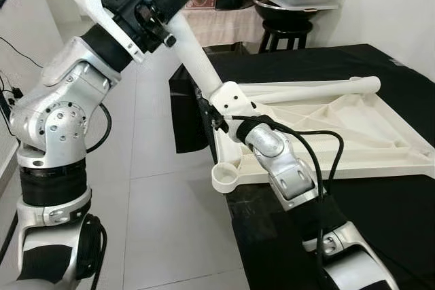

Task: Building children table

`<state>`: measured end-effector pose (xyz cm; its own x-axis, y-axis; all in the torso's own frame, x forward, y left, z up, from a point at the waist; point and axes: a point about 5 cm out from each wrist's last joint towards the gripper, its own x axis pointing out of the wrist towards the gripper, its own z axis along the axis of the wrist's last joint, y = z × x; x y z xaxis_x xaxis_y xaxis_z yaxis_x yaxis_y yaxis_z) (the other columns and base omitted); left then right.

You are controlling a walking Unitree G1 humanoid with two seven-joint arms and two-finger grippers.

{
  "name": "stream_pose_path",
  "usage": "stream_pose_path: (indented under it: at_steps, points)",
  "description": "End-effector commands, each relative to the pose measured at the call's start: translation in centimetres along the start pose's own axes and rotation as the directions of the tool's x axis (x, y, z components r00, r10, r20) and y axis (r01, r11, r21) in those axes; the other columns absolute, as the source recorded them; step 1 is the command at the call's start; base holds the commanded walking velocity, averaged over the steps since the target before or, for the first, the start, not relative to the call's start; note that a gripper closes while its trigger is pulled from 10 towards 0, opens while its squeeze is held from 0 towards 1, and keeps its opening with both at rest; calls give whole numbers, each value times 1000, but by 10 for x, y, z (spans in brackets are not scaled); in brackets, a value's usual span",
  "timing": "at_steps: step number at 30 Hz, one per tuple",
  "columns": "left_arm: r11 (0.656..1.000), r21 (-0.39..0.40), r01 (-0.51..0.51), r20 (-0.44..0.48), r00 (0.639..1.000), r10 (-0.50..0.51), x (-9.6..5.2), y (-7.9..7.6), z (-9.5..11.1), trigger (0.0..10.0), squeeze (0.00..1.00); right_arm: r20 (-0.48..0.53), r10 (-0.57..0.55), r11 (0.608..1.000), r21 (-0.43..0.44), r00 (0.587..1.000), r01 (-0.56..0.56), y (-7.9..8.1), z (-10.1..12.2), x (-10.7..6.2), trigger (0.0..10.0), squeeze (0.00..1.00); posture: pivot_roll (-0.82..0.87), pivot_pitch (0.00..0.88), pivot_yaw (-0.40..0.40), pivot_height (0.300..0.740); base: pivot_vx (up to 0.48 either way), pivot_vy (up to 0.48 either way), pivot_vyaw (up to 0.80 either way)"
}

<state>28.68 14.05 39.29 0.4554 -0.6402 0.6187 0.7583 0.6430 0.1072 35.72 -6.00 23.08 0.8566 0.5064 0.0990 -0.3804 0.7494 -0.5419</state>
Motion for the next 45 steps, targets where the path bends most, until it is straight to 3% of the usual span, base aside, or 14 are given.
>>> stream_pose_path:
  at_steps: [1, 2, 4, 11, 12, 13, 17, 18, 20, 24, 35, 36, 38, 45]
  points:
    - [995, 7, 104, -23, 994, -103, -3, -9, 6, 0, 0, -19, -1, 1000, 22, 1000, 1, -4, -3, 1, 10000, 0, 50, 0, -11, 740, 0, 0, 0]
    - [983, -3, 184, -67, 981, -184, -8, -15, 3, 0, 0, 0, 57, 996, 75, 998, -57, -3, -2, 0, 10000, 651, 51, 0, -10, 740, 0, 0, 0]
    - [955, -26, 295, -137, 945, -296, -17, -23, -6, 0, 0, 33, 133, 984, 117, 991, -136, -1, 1, -1, 10000, 1000, 50, 0, -8, 740, 0, 0, 0]
    - [837, -115, 534, -281, 791, -543, -40, -42, -26, 2824, 0, 139, 295, 936, 155, 945, -315, 6, 11, -4, 10000, 1000, 46, 0, -4, 740, 0, 0, 0]
    - [758, -183, 626, -316, 692, -648, -46, -52, -33, 4392, 0, 194, 394, 898, 127, 898, -422, 10, 18, -7, 10000, 867, 36, 0, 3, 740, 0, 0, 0]
    - [704, -222, 674, -318, 633, -706, -48, -57, -35, 4824, 0, 228, 454, 866, 114, 861, -487, 13, 23, -10, 10000, 0, 32, 0, 5, 740, 0, 0, 0]
    - [660, -257, 706, -309, 587, -748, -49, -61, -35, 4863, 0, 248, 492, 843, 103, 835, -528, 16, 26, -11, 10000, 0, 31, 0, 6, 740, 0, 0, 0]
    - [603, -291, 743, -264, 544, -797, -47, -67, -33, 4902, 0, 283, 528, 815, 98, 801, -572, 20, 30, -13, 2824, 0, 29, 0, 9, 740, 0, 0, 0]
    - [590, -295, 751, -246, 537, -807, -46, -69, -32, 4902, 0, 298, 536, 806, 100, 790, -584, 22, 31, -14, 0, 0, 29, 0, 9, 740, 0, 0, 0]
    - [574, -294, 764, -223, 529, -819, -47, -71, -31, 4941, 0, 339, 555, 777, 112, 759, -619, 26, 34, -19, 0, 0, 29, 0, 9, 740, 0, 0, 0]
    - [575, -275, 770, -213, 535, -818, -51, -67, -28, 5059, 0, 330, 564, 768, 126, 757, -627, 28, 28, -20, 0, 0, 24, 0, 8, 740, 0, 0, 0]
    - [637, -266, 723, -224, 596, -771, -48, -60, -28, 10000, 788, 323, 543, 782, 141, 775, -607, 27, 27, -18, 0, 0, 26, 0, 7, 740, 0, 0, 0]
    - [637, -266, 723, -224, 596, -771, -48, -60, -28, 10000, 788, 323, 543, 782, 141, 775, -607, 27, 27, -18, 0, 0, 26, 0, 7, 740, 0, 0, 0]
    - [948, 32, 316, -373, 884, -282, -53, 2, -23, 10000, 1000, 264, 397, 852, 249, 879, -460, 9, 10, -8, 0, 0, 52, 27, 1, 740, 0, 0, 0]
